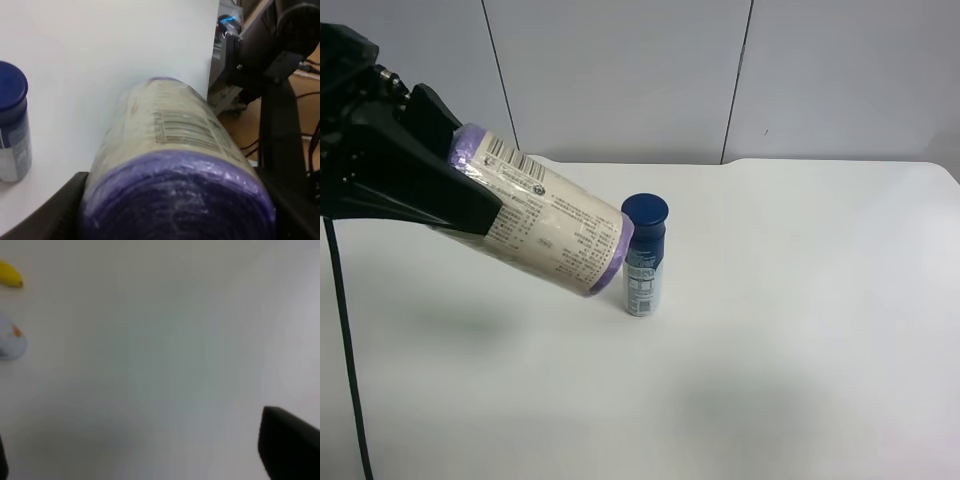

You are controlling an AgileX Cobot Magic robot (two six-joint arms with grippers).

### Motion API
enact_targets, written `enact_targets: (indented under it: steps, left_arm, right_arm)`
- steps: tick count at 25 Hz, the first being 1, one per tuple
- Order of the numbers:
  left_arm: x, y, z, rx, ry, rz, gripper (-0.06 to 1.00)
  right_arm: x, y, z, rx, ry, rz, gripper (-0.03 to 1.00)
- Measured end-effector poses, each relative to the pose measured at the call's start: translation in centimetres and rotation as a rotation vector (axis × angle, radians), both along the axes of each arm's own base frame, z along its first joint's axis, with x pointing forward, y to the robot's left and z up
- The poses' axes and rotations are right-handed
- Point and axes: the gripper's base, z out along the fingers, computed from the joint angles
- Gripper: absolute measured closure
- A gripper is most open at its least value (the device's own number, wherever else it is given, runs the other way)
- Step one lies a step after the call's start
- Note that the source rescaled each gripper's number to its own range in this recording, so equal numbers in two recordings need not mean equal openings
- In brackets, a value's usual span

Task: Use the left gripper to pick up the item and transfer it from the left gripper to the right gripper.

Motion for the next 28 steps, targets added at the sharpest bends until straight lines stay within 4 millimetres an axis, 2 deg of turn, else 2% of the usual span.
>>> enact_targets:
  steps: [6,13,20,28]
  left_arm:
    - [-0.1,0.0,0.0,0.004,-0.047,-0.041,0.94]
    - [-0.2,0.0,0.0,0.006,-0.07,-0.073,0.94]
    - [-0.2,0.0,0.1,0.005,-0.085,-0.082,0.94]
    - [-0.2,-0.1,0.1,-0.008,-0.082,-0.081,0.94]
  right_arm:
    - [2.9,1.3,3.9,-0.003,0.025,0.224,-0.03]
    - [6.7,4.3,6.5,0.001,0.062,0.525,-0.03]
    - [10.5,9.0,7.8,-0.042,0.108,0.785,-0.03]
    - [13.3,15.2,7.9,-0.104,0.154,1.012,-0.03]
